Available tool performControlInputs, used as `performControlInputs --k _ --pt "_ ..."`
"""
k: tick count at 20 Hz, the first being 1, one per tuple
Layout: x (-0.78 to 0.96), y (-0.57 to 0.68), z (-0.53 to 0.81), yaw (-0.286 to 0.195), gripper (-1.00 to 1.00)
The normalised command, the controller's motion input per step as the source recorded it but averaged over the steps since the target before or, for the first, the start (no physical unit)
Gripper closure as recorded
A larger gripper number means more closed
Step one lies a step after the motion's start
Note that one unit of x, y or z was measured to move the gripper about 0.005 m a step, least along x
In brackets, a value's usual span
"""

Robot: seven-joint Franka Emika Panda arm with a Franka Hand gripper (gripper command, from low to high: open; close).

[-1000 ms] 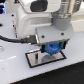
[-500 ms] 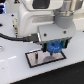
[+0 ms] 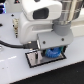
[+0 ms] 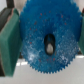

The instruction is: Insert the blue gear onto the right peg, followed by the red gear

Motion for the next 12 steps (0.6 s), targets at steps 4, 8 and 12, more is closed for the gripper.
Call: performControlInputs --k 4,8,12 --pt "0.03 0.01 -0.13 0.0 1.0" --pt "-0.01 0.03 0.01 0.0 -1.0" --pt "-0.03 0.06 0.02 0.0 -1.0"
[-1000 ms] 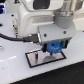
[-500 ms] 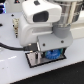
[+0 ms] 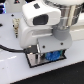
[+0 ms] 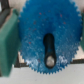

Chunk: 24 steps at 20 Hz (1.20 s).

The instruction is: Insert the blue gear onto the right peg, followed by the red gear

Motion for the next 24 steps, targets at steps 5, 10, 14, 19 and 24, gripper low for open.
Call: performControlInputs --k 5,10,14,19,24 --pt "-0.19 0.07 0.37 0.0 -1.0" --pt "-0.4 0.1 0.41 0.0 -1.0" --pt "-0.53 0.22 0.29 0.0 -1.0" --pt "-0.62 0.38 0.12 0.0 -1.0" --pt "-0.57 0.48 0.01 0.0 -1.0"
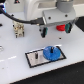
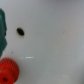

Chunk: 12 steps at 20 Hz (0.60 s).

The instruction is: Insert the blue gear onto the right peg, followed by the red gear

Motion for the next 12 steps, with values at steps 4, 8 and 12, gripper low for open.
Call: performControlInputs --k 4,8,12 --pt "-0.55 0.46 -0.01 0.0 -1.0" --pt "-0.53 0.42 -0.03 0.0 -1.0" --pt "-0.42 0.45 -0.04 0.0 -1.0"
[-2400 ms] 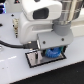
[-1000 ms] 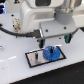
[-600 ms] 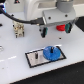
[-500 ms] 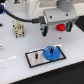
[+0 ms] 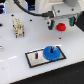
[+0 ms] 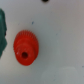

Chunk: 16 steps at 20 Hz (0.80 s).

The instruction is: Insert the blue gear onto the right peg, followed by the red gear

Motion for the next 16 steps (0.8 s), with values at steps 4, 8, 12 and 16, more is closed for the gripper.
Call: performControlInputs --k 4,8,12,16 --pt "-0.4 0.33 -0.12 0.0 -1.0" --pt "-0.33 0.32 -0.21 0.0 -1.0" --pt "-0.31 0.18 -0.32 0.0 -1.0" --pt "-0.35 0.03 -0.37 0.0 -1.0"
